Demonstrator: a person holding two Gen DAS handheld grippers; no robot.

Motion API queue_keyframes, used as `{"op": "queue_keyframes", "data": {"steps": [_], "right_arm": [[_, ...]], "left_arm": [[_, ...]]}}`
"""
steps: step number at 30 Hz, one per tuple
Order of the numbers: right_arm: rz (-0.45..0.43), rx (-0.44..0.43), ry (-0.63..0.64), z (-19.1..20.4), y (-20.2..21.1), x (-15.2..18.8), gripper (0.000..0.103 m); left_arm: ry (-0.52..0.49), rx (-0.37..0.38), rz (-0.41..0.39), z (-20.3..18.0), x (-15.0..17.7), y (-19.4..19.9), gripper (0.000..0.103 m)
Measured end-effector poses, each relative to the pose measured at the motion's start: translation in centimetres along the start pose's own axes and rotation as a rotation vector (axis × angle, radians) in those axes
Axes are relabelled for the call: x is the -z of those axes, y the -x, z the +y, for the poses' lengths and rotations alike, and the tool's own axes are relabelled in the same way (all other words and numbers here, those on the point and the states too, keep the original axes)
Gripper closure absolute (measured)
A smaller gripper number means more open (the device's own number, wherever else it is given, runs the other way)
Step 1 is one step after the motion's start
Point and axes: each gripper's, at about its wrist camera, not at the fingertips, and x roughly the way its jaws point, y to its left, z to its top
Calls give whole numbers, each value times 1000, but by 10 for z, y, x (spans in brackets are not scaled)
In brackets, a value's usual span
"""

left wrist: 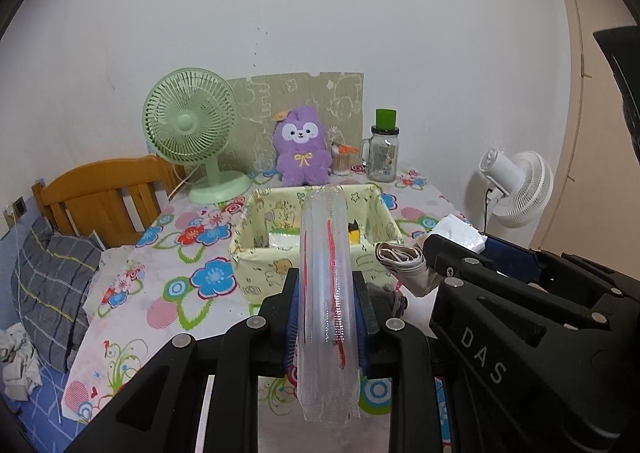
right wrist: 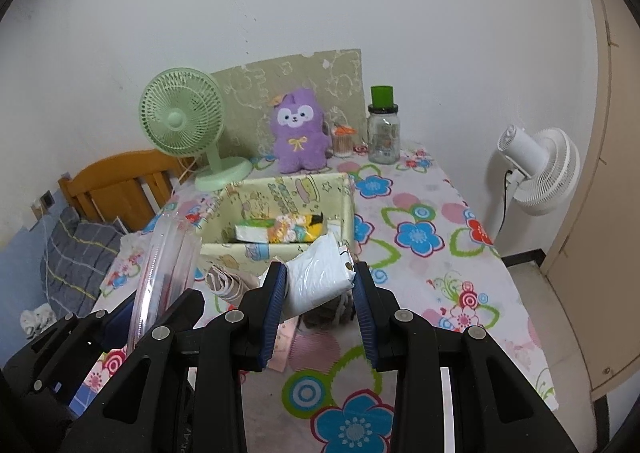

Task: Organize soft objects
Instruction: 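Lift clear case with left tool while right tool lifts white cloth toward box, then lower clear case into box with left tool while right tool lowers white cloth in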

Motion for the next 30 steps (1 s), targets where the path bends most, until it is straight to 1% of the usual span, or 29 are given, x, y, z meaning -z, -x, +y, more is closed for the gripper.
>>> {"op": "queue_keyframes", "data": {"steps": [8, 14, 30], "right_arm": [[-22, -10, 15, 5, 2, -14, 66], [-27, -8, 20, 6, -3, -23, 66], [-27, -14, 34, 6, -42, -56, 66]], "left_arm": [[6, -1, -19, 2, -13, 0, 81], [11, 1, -22, 3, -22, -6, 81], [16, -1, -17, 7, -48, -46, 81]]}}
